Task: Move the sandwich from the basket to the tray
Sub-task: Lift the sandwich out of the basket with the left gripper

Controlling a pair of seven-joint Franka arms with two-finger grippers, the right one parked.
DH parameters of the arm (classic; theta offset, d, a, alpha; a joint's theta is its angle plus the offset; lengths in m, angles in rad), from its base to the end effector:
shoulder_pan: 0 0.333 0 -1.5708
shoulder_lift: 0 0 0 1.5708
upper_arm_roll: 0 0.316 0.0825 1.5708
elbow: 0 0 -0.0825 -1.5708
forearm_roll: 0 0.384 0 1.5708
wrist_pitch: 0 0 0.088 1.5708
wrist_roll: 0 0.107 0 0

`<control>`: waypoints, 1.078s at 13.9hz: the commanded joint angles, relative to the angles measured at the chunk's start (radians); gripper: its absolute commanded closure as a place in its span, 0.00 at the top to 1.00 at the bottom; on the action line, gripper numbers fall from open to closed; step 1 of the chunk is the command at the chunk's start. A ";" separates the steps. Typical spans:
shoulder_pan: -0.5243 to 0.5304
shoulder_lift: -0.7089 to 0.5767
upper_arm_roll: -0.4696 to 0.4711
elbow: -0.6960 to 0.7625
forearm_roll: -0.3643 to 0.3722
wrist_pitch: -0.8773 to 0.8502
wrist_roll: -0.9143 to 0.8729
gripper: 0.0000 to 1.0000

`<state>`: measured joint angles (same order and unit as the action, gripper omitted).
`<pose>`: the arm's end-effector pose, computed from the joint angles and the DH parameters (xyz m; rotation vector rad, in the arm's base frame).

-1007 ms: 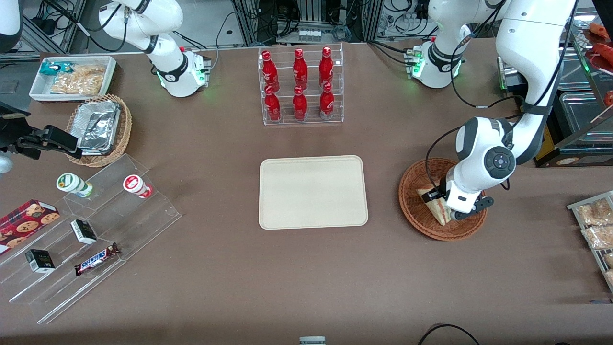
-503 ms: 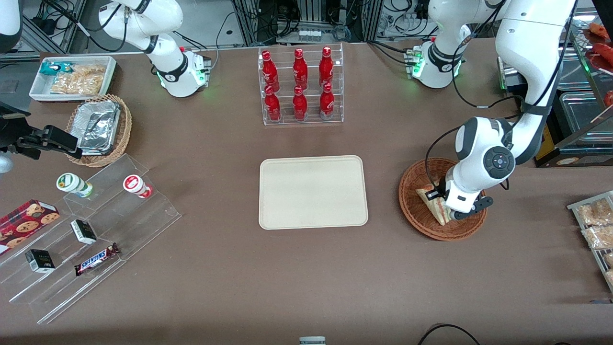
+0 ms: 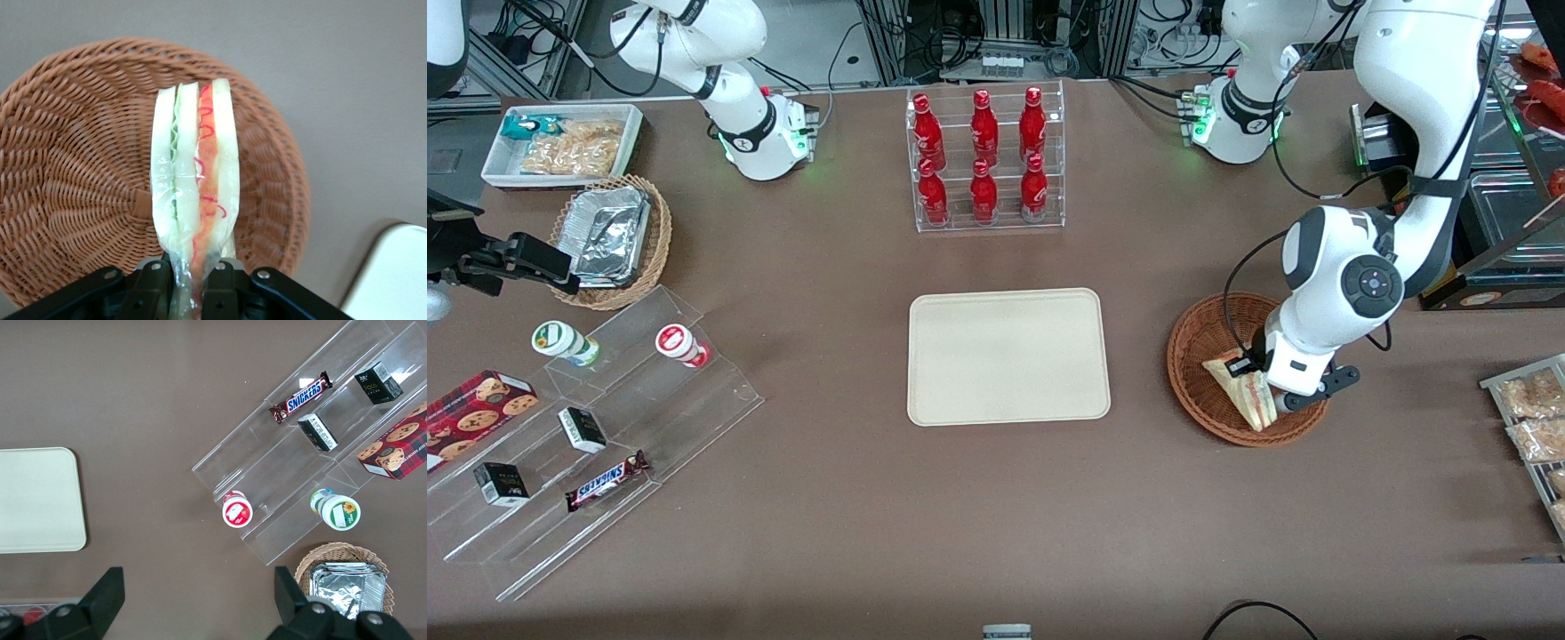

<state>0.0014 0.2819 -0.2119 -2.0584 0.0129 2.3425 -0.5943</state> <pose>0.5765 -0.1199 0.3024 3.0363 0.5890 -0.0175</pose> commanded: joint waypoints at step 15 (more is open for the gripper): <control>-0.331 0.083 -0.043 0.128 -0.008 -0.006 -0.156 0.11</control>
<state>-0.3179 0.3277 -0.2378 -1.9841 -0.0365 2.3428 -0.7362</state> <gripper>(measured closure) 0.855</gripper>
